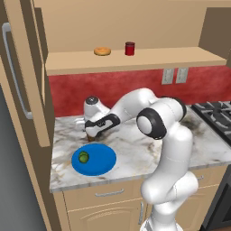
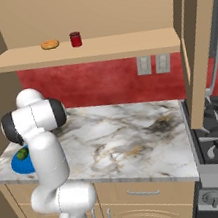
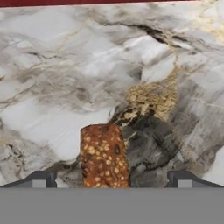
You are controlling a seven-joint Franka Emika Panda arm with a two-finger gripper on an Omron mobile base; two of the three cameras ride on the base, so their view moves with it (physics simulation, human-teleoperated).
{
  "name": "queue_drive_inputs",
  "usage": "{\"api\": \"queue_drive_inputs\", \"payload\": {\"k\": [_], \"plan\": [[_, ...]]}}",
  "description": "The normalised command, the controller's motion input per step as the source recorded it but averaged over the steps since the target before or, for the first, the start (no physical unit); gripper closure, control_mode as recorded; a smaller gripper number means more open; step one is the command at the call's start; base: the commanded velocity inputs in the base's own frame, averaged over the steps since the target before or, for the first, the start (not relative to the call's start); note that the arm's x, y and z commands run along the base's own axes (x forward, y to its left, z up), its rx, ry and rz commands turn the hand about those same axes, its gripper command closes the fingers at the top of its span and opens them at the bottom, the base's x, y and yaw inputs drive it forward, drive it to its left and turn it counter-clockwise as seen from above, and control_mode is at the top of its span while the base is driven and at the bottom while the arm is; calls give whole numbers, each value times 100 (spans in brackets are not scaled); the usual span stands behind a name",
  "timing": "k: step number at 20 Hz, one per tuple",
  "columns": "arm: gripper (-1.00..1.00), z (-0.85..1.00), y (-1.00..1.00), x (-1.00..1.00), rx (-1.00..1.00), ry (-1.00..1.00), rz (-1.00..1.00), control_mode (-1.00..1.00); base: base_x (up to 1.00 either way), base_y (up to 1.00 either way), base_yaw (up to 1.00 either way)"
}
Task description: Pick the avocado and bread from the counter and place them on the plate. Then pick the jam from the cabinet and place it next to the plate. Lastly close the cabinet door.
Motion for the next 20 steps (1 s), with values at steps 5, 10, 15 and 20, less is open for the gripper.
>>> {"api": "queue_drive_inputs", "payload": {"k": [5, 10, 15, 20], "plan": [[-100, -15, 10, 0, 0, 0, 0, -100, 0, 0, 0], [-100, -22, 2, 0, 0, 0, 0, -100, 0, 0, 0], [-100, -24, 0, 0, 0, 0, 0, -100, 0, 0, 0], [-100, -21, 0, 0, 0, 0, 0, -100, 0, 0, 0]]}}
